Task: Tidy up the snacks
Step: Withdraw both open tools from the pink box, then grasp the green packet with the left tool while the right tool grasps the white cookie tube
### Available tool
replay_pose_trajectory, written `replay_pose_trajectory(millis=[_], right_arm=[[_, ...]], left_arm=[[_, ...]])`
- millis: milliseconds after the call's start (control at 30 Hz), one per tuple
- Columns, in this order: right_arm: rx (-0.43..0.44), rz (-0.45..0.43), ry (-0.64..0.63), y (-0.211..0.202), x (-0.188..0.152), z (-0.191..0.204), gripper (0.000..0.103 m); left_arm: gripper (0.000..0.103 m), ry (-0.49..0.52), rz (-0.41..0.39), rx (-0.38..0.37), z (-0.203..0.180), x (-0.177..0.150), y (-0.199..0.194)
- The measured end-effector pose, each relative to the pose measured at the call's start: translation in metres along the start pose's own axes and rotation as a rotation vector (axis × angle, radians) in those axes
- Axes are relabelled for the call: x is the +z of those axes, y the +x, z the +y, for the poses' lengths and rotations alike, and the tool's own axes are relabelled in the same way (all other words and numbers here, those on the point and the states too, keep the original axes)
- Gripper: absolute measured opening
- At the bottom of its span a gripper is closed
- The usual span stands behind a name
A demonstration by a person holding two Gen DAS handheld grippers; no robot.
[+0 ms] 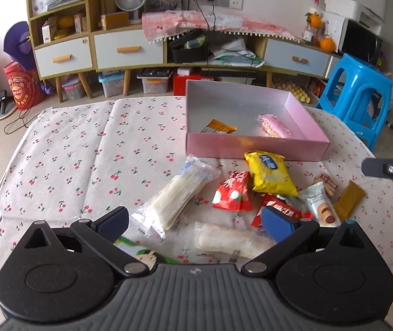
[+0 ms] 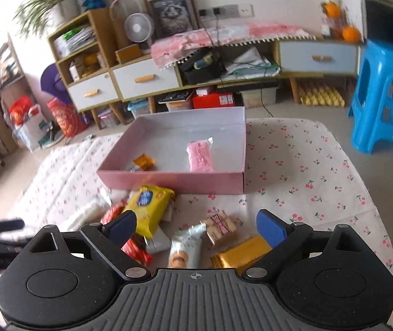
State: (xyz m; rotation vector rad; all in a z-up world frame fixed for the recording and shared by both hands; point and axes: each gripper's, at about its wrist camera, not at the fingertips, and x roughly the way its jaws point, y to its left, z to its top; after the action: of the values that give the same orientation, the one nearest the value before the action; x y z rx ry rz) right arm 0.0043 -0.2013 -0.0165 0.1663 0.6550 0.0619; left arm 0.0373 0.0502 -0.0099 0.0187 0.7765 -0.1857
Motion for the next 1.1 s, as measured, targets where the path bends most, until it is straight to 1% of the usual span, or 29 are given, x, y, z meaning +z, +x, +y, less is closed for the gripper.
replay_pose_trajectory(millis=[100, 200, 267, 300, 500, 633, 700, 767, 800, 900, 967, 1100], right_arm=[[-0.006, -0.014, -0.039, 0.001, -0.014, 0.003, 0.099], [-0.015, -0.022, -0.098, 0.004, -0.027, 0.005, 0.099], [-0.015, -0.01, -0.132, 0.006, -0.036, 0.007, 0.099], [-0.011, -0.001, -0.143, 0.007, -0.04, 0.008, 0.099], [0.021, 0.066, -0.178, 0.015, -0.059, 0.016, 0.099], [0.024, 0.092, -0.191, 0.022, -0.063, 0.023, 0.099], [0.027, 0.099, -0.19, 0.024, -0.063, 0.025, 0.099], [0.029, 0.106, -0.193, 0.026, -0.063, 0.027, 0.099], [0.03, 0.108, -0.194, 0.026, -0.063, 0.028, 0.099], [0.033, 0.119, -0.194, 0.028, -0.064, 0.03, 0.099], [0.039, 0.129, -0.197, 0.03, -0.064, 0.03, 0.098], [0.046, 0.142, -0.202, 0.03, -0.065, 0.027, 0.096]], left_arm=[[0.103, -0.008, -0.001, 0.019, 0.005, -0.014, 0.003], [0.102, -0.076, 0.048, 0.053, 0.016, -0.03, 0.009], [0.102, -0.103, 0.027, 0.102, 0.02, -0.038, 0.004], [0.102, -0.116, 0.034, 0.118, 0.021, -0.04, 0.001], [0.102, -0.301, 0.105, 0.12, 0.038, -0.048, -0.003], [0.101, -0.403, 0.103, 0.155, 0.046, -0.045, -0.002], [0.098, -0.441, 0.097, 0.174, 0.048, -0.044, -0.001], [0.092, -0.463, 0.103, 0.194, 0.049, -0.045, 0.004], [0.091, -0.476, 0.105, 0.197, 0.049, -0.047, 0.005], [0.081, -0.504, 0.109, 0.175, 0.049, -0.05, 0.006], [0.07, -0.492, 0.103, 0.16, 0.047, -0.05, 0.003], [0.062, -0.454, 0.104, 0.134, 0.045, -0.049, 0.0]])
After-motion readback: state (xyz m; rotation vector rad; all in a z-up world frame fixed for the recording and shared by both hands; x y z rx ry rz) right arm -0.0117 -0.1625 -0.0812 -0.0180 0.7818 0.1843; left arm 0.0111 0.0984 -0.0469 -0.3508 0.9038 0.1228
